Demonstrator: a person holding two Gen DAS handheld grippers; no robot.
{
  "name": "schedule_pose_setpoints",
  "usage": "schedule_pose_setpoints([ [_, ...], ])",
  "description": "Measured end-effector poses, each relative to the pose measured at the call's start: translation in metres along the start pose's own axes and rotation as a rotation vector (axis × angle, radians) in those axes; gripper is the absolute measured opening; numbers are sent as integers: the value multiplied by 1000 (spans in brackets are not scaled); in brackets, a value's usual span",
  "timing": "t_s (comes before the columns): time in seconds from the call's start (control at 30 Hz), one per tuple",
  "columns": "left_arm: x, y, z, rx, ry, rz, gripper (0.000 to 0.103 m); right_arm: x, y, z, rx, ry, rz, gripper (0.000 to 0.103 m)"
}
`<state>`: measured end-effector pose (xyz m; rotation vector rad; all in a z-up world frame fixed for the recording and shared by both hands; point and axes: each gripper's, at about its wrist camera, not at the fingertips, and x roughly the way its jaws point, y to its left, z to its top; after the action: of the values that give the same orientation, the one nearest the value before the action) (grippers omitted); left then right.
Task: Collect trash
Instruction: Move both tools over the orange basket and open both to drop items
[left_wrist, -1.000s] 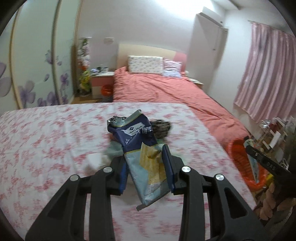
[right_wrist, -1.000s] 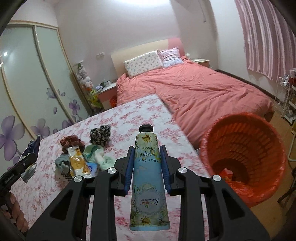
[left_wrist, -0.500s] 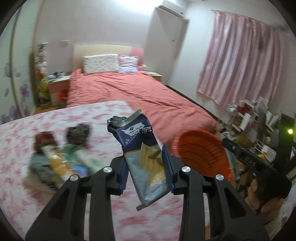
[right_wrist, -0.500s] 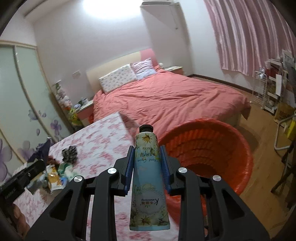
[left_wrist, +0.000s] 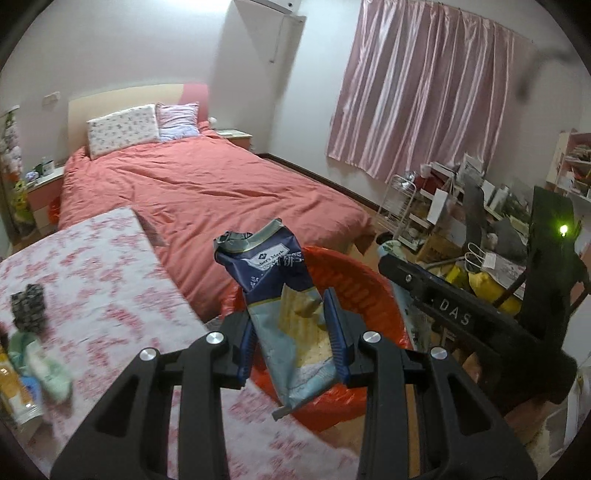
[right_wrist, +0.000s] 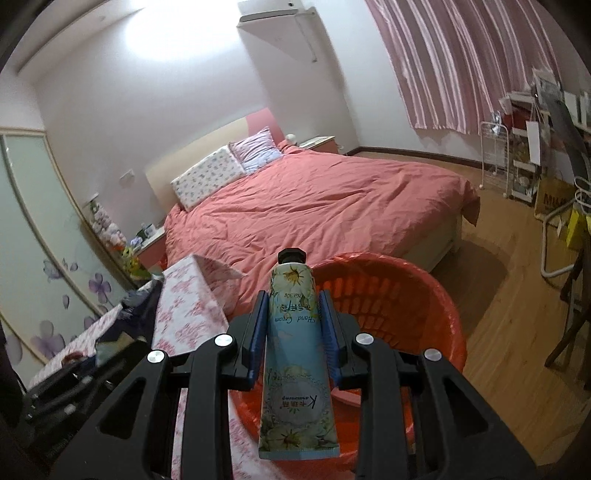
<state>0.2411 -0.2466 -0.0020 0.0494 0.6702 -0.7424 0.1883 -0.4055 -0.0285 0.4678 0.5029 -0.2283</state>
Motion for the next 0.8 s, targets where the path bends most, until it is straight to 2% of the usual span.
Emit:
schedule_pose_setpoints([
  [0.07,18,-5,1,8,20,-2,35,7,-8,3,21,2,1,28],
  [0.17,40,-6,1,5,54,7,42,17,-16,6,41,13,-5,29],
  [0.23,51,-4,0,-3,78,16,54,22,-22,7,54,17,-9,31],
  [0.3,62,3,-2,-13,107,38,57,25,-26,6,66,26,-19,44],
  [0.37,63,14,-8,-26,121,68,59,23,-30,5,64,20,-33,48],
  [0.5,57,31,-15,-45,128,116,62,16,-31,1,47,12,-67,53],
  [0.8,12,63,-33,-53,107,254,70,10,-9,-4,-16,20,-87,56],
])
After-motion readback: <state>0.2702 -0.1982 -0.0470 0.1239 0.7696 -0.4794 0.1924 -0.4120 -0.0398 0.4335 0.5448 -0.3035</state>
